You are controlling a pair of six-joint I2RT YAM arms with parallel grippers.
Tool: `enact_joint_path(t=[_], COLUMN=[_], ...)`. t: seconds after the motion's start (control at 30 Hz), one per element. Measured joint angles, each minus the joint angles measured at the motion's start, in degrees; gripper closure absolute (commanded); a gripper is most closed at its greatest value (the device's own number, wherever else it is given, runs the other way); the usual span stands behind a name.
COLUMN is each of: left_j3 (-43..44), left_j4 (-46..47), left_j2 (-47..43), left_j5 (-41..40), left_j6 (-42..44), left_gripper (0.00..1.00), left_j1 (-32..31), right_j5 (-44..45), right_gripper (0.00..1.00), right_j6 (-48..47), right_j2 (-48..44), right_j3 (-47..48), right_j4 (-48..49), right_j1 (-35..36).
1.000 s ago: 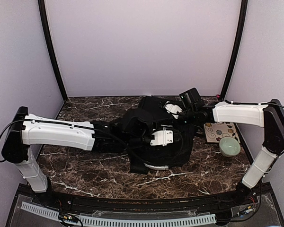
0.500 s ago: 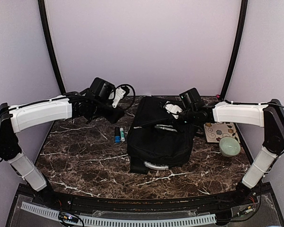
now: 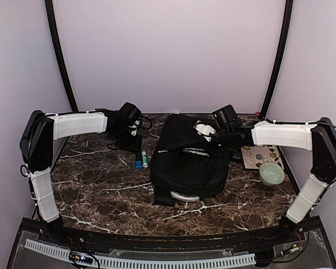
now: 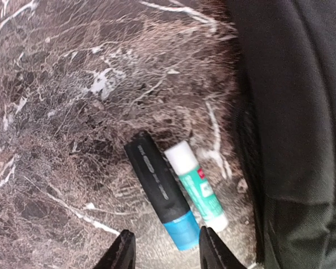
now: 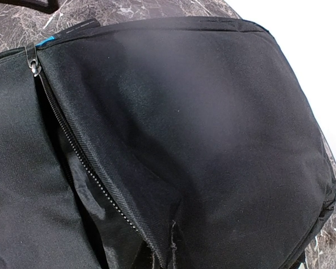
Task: Pack the student bag
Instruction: Pick up the pen at the center of the board.
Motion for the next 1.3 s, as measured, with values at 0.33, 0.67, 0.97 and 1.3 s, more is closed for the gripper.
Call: enact_joint_path(t=[0.33, 0.67, 0.97, 1.3], left_j3=[3.6, 6.0, 7.3, 8.8], left_j4=[0.0, -3.3, -3.5, -3.8], left_j2=[5.5, 9.0, 12.0, 14.8], left_j5=[0.0, -3.8, -1.3, -0.4], left_j6=[-5.6, -6.7, -6.7, -6.6], left_gripper=[0.58, 0.61, 0.58, 0.66], left_j1=[0.8, 0.9, 1.0, 1.5], right_j5=[-0.1, -0.2, -0.2, -0.2], right_gripper=[1.0, 1.0, 1.0, 1.0], right_j6=[-0.1, -0.2, -0.2, -0.2], right_j2=[0.0, 0.0, 0.0, 0.0], right_j3=[-0.5, -0.8, -0.8, -0.8], right_j4=[0.5, 0.8, 0.8, 0.8], right_j1=[0.0, 0.0, 0.0, 0.0])
